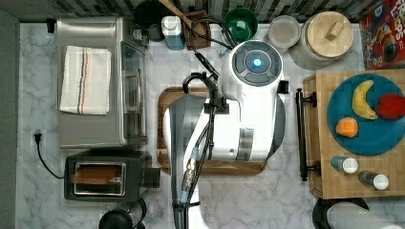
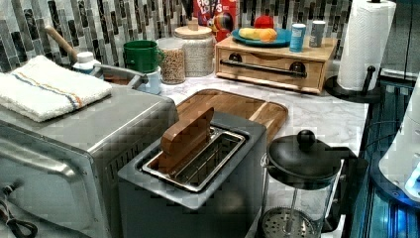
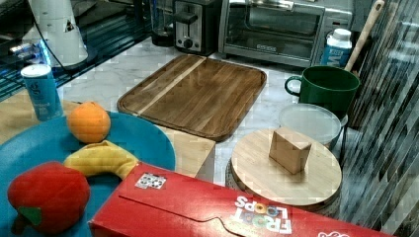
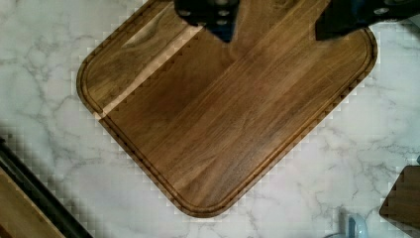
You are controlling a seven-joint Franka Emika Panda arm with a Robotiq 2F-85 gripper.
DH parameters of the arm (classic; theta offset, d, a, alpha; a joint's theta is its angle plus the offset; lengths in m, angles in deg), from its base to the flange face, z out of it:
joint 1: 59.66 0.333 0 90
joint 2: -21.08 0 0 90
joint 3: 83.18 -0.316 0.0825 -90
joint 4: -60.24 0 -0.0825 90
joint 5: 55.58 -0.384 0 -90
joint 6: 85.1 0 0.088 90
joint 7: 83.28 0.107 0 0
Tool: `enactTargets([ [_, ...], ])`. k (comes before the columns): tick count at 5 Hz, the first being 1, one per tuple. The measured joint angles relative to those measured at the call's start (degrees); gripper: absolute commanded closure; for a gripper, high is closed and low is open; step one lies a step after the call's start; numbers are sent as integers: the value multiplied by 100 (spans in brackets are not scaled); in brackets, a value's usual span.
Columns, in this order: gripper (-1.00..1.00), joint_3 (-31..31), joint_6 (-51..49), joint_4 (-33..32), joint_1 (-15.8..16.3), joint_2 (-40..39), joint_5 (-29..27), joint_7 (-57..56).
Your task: Open the drawer.
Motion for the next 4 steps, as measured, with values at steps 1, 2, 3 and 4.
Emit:
enactTargets([
  [1, -100, 0, 46, 0, -14, -39, 0, 0],
  [2, -100, 1, 78, -28, -30, -63, -27, -2],
  [3, -100, -42, 78, -67, -76, -39, -23, -30],
  [4, -100, -256, 574, -325, -256, 36, 352, -525],
])
